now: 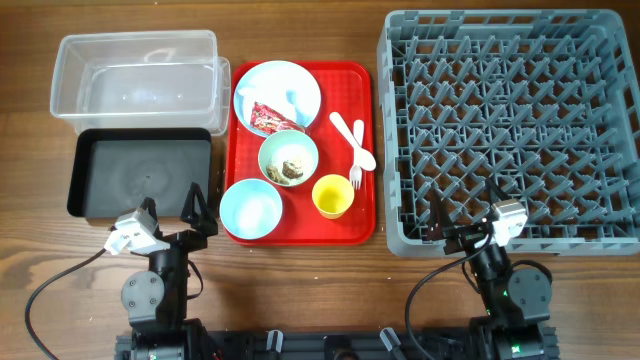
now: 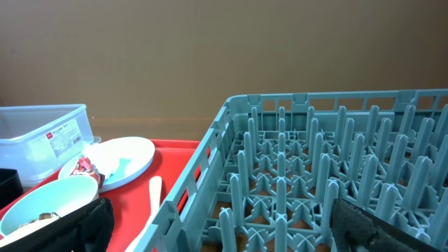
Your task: Sort waste into correct bins and load items into the dishwasher rack
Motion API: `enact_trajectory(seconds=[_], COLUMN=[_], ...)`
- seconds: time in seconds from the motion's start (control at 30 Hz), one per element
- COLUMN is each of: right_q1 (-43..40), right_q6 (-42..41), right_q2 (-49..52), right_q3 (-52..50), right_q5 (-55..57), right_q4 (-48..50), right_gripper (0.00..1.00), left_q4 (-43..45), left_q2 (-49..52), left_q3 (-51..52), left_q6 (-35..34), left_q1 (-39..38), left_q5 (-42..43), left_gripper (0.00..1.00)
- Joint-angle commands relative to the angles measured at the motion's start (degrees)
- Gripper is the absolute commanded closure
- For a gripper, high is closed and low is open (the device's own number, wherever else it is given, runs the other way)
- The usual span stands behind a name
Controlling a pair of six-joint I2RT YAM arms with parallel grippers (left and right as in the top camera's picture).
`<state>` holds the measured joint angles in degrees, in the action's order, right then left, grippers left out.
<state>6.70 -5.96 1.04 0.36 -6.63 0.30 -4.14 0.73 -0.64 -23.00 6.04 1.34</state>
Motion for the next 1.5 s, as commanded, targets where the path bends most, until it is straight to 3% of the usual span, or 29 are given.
enact_trajectory(seconds=[0.0,1.47], right_q1=[0.0,0.0], right_q6=[-0.5,-0.3], right_q2=[-0.2,-0.2], right_q3=[-0.1,-0.1], right_q5=[-0.9,-0.8], right_q4=[0.3,2.2], right_gripper=[0.00,0.00], left_q4=[-0.2,-0.2], left_q2=[-0.2,-0.2], left_q3=[0.3,0.3], left_q6=[0.3,0.3], left_q1=[-0.3,-0.3], left_q5=[0.1,0.1], left_gripper=[0.00,0.00])
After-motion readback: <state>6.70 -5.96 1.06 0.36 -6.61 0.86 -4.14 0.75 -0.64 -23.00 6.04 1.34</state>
